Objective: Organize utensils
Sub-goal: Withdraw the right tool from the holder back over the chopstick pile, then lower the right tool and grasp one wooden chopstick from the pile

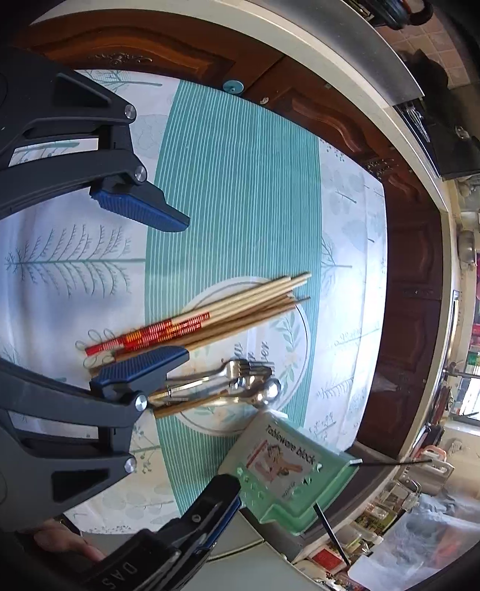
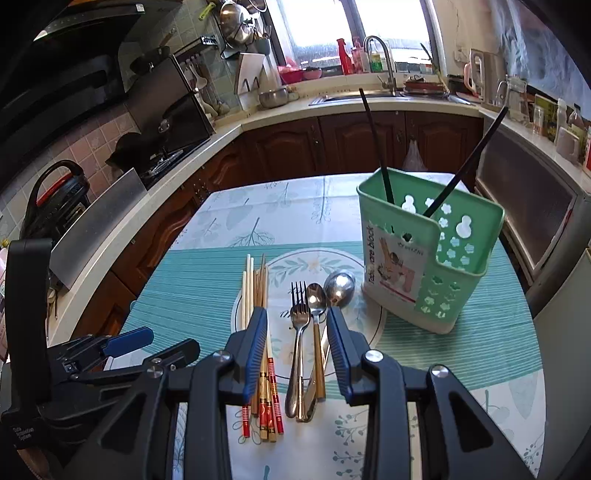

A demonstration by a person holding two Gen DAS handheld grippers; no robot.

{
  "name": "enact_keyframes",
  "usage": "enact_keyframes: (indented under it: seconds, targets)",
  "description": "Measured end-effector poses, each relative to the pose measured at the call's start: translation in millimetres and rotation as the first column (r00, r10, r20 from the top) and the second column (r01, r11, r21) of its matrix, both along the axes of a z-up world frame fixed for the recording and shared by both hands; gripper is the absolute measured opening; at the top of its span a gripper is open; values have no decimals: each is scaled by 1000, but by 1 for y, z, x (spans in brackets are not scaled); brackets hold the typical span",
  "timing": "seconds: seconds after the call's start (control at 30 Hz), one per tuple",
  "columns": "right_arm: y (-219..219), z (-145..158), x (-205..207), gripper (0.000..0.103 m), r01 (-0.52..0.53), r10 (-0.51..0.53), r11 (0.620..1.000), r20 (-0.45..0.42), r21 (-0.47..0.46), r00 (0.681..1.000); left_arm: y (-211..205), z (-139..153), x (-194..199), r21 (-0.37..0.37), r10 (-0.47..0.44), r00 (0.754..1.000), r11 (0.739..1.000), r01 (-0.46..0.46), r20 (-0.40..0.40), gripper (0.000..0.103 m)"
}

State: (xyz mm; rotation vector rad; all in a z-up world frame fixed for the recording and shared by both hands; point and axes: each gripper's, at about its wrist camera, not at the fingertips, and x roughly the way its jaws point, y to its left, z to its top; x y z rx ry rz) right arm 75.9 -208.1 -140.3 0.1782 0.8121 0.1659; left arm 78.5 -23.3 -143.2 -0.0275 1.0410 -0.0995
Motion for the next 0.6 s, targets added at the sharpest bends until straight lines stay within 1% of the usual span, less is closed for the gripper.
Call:
enact_keyframes:
  seconds: [0.1,0.27,0.43,0.5,0.6]
  targets:
    - [-2,-10,6,34,5,-5,1000,-39,12,999,4,-7,7,14,3,1000,1000,-2,-10,61]
    - [-10,-21,15,34,15,-12,999,-91,29,996,10,-22,22,-35,-16,997,999,13,-72,60]
    - [-13,-32,24,33,0,9,998,-143,60,990,15,-40,41,-97,-36,987,995,21,-154,40]
    - [-11,-36,28,33,-23,34,997,-162,71,986,18,-46,48,-123,-39,983,992,16,-181,35]
    - [-4,-44,41,33,-67,84,994,-204,89,975,20,-49,54,-135,-44,981,991,19,-190,30]
